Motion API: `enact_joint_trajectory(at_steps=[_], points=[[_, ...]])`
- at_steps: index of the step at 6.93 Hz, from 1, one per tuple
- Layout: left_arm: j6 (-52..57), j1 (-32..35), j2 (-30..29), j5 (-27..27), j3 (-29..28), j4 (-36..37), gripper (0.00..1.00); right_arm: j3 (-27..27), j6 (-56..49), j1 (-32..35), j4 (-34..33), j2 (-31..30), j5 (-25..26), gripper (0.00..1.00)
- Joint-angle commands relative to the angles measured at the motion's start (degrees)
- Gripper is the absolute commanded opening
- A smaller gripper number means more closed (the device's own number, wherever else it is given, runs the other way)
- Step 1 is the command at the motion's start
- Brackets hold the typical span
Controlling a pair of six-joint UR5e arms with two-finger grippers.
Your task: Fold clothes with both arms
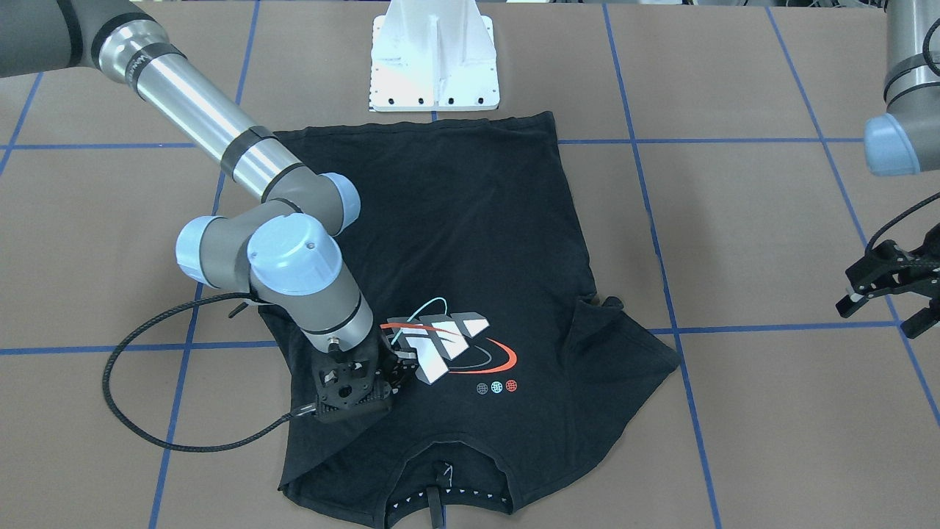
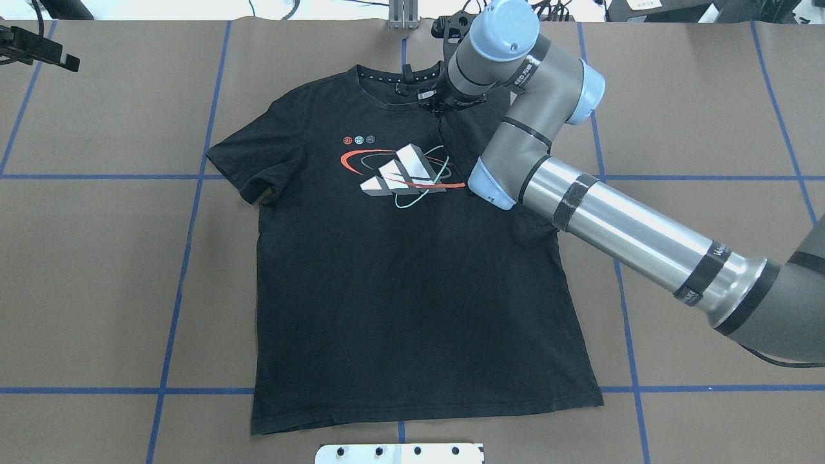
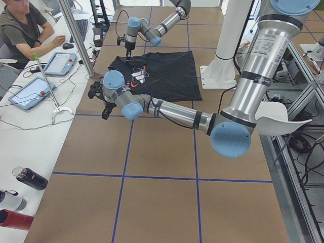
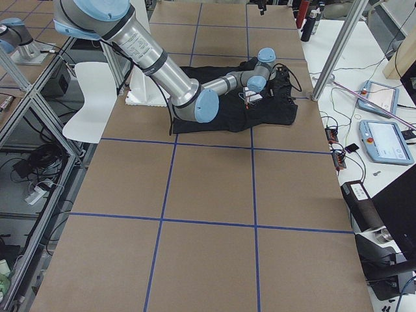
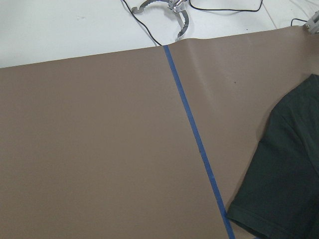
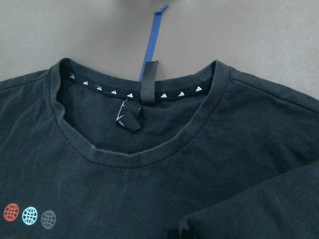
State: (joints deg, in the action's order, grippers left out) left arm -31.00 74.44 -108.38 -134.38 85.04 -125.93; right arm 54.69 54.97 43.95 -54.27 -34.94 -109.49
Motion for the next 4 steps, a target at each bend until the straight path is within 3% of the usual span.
enact_joint_trajectory(at_steps=[1, 3, 4], points=[[-0.46, 0.00, -0.51, 0.09, -0.31, -0.02, 0.99, -0.29, 0.05, -1.06, 0.04, 0.05, 2.34, 1.00], [-3.08, -2.87, -1.65, 2.79, -0.75, -1.58, 0.99, 1.02, 2.75, -0.88, -0.05, -0.39, 2.17, 1.00], [-11.11, -7.86, -2.01, 8.03, -1.89, -7.86, 0.99, 5.30, 3.82, -0.80, -0.31, -2.74, 1.65, 1.00]])
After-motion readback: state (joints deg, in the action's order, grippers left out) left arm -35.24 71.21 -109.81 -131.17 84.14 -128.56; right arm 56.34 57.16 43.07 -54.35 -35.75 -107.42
